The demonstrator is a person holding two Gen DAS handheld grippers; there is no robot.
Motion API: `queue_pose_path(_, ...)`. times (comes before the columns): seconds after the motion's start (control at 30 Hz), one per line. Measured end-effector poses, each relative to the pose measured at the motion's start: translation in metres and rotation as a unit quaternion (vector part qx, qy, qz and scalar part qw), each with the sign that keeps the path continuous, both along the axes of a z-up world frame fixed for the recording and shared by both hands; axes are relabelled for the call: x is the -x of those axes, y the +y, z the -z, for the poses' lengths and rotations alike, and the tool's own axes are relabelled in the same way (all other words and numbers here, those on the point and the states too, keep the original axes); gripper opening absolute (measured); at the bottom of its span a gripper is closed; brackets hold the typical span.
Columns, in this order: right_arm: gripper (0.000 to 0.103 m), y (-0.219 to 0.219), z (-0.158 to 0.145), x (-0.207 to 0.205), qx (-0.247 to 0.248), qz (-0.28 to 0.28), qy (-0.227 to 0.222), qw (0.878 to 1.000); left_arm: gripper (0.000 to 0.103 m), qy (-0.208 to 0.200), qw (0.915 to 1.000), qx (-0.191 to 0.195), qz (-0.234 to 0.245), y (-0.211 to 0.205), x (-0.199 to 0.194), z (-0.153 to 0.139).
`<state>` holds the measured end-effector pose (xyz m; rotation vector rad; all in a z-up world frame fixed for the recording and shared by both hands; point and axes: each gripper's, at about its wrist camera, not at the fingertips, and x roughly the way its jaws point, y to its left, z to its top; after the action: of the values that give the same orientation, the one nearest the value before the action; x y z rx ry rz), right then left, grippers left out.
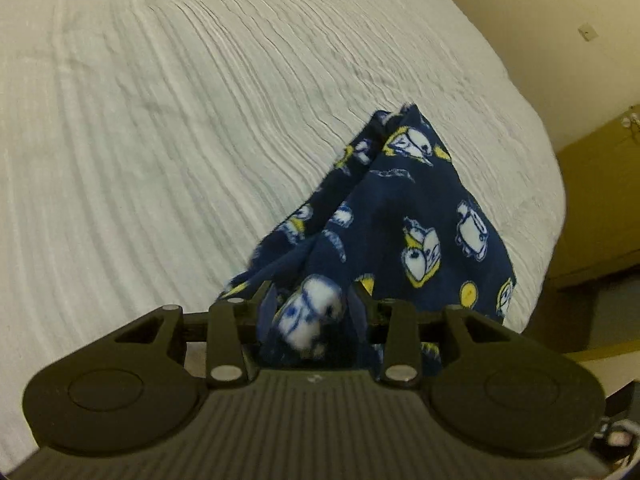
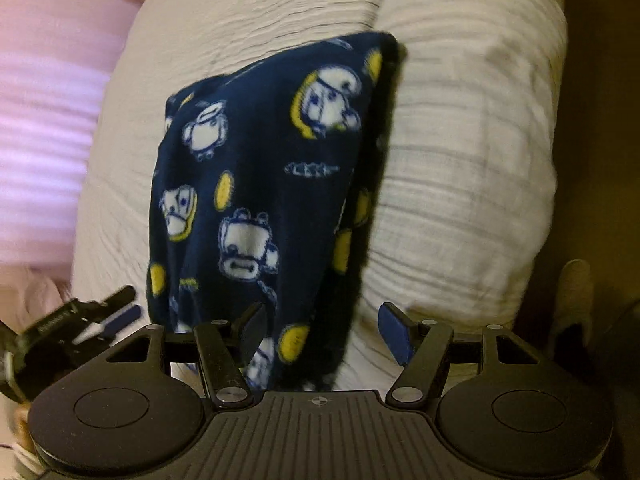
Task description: Fold clothes
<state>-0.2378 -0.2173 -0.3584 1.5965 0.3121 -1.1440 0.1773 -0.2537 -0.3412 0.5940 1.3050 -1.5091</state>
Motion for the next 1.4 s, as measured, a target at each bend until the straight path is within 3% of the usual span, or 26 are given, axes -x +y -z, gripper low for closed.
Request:
queue_pose_path(0.1, 0.066, 0.005, 0.015, -0.002, 0.013, 0.041, -0.022, 0.999, 0.031, 0.031, 0.9995, -0.003, 0.011, -0.011, -0.001, 0.017)
queue_pose_path(0.13, 0.066, 0.006, 0.019, -0.004, 0.017, 0.054, -0.029, 0.998, 0.025, 0.044, 0.9988, -0.002, 0.020, -0.013, -0.001, 0.020)
queue_pose_path(0.17, 0.065, 0.007, 0.024, -0.005, 0.021, 0.067, -0.036, 0.997, 0.003, 0.055, 0.9980, 0.002, 0.031, -0.014, -0.001, 0.023)
queue_pose_path(0.2, 0.065, 0.008, 0.028, -0.006, 0.026, 0.078, -0.040, 0.996, 0.001, 0.062, 0.9972, 0.010, 0.040, -0.015, -0.001, 0.025)
queue_pose_path(0.23, 0.059, 0.009, 0.030, -0.007, 0.033, 0.083, -0.040, 0.995, 0.001, 0.067, 0.9965, 0.022, 0.044, -0.013, -0.004, 0.025)
queue_pose_path(0.27, 0.005, 0.010, 0.032, -0.009, 0.042, 0.085, -0.038, 0.995, 0.001, 0.072, 0.9957, 0.035, 0.047, -0.012, -0.007, 0.025)
queue_pose_path(0.37, 0.004, 0.017, 0.037, -0.010, 0.069, 0.091, -0.030, 0.993, 0.000, 0.084, 0.9919, 0.087, 0.039, 0.000, -0.026, 0.024)
queue_pose_path(0.5, 0.004, 0.021, 0.039, -0.008, 0.082, 0.081, -0.017, 0.993, 0.001, 0.085, 0.9936, 0.073, 0.008, 0.010, -0.046, 0.046)
queue_pose_path(0.63, 0.007, 0.019, 0.039, -0.005, 0.081, 0.059, -0.003, 0.995, 0.003, 0.101, 0.9926, 0.064, 0.023, 0.004, -0.038, 0.046)
queue_pose_path(0.7, 0.040, 0.017, 0.027, -0.003, 0.089, 0.044, 0.017, 0.995, 0.007, 0.126, 0.9897, 0.066, 0.014, -0.004, -0.042, 0.038)
queue_pose_path(0.73, 0.066, 0.016, 0.017, 0.000, 0.098, 0.047, 0.036, 0.993, 0.014, 0.136, 0.9880, 0.073, 0.011, -0.008, -0.046, 0.033)
queue_pose_path(0.77, 0.071, 0.014, 0.010, 0.005, 0.107, 0.052, 0.049, 0.992, 0.026, 0.141, 0.9867, 0.081, 0.009, -0.013, -0.048, 0.027)
queue_pose_path(0.83, 0.071, 0.006, 0.000, 0.021, 0.125, 0.072, 0.058, 0.988, 0.038, 0.137, 0.9859, 0.095, 0.014, -0.030, -0.047, 0.018)
queue_pose_path(0.97, 0.070, -0.022, -0.001, 0.055, 0.142, 0.135, 0.049, 0.979, 0.047, 0.139, 0.9843, 0.102, 0.038, -0.081, -0.023, 0.018)
queue_pose_path(1.13, 0.070, -0.067, 0.025, 0.098, 0.114, 0.231, -0.025, 0.966, 0.048, 0.137, 0.9845, 0.089, 0.064, -0.146, 0.024, 0.034)
queue_pose_path(1.23, 0.070, -0.086, 0.041, 0.106, 0.086, 0.246, -0.067, 0.963, 0.047, 0.132, 0.9846, 0.086, 0.075, -0.165, 0.042, 0.042)
queue_pose_path(1.3, 0.044, -0.096, 0.050, 0.107, 0.070, 0.243, -0.086, 0.964, 0.029, 0.128, 0.9838, 0.091, 0.085, -0.174, 0.053, 0.045)
queue_pose_path(1.33, 0.023, -0.099, 0.052, 0.106, 0.066, 0.240, -0.090, 0.964, 0.003, 0.125, 0.9828, 0.100, 0.092, -0.177, 0.058, 0.046)
queue_pose_path(1.37, 0.015, -0.100, 0.052, 0.105, 0.069, 0.236, -0.084, 0.966, 0.000, 0.110, 0.9828, 0.117, 0.092, -0.177, 0.060, 0.044)
queue_pose_path(1.4, 0.014, -0.100, 0.049, 0.104, 0.084, 0.227, -0.069, 0.968, 0.000, 0.096, 0.9824, 0.134, 0.089, -0.176, 0.060, 0.042)
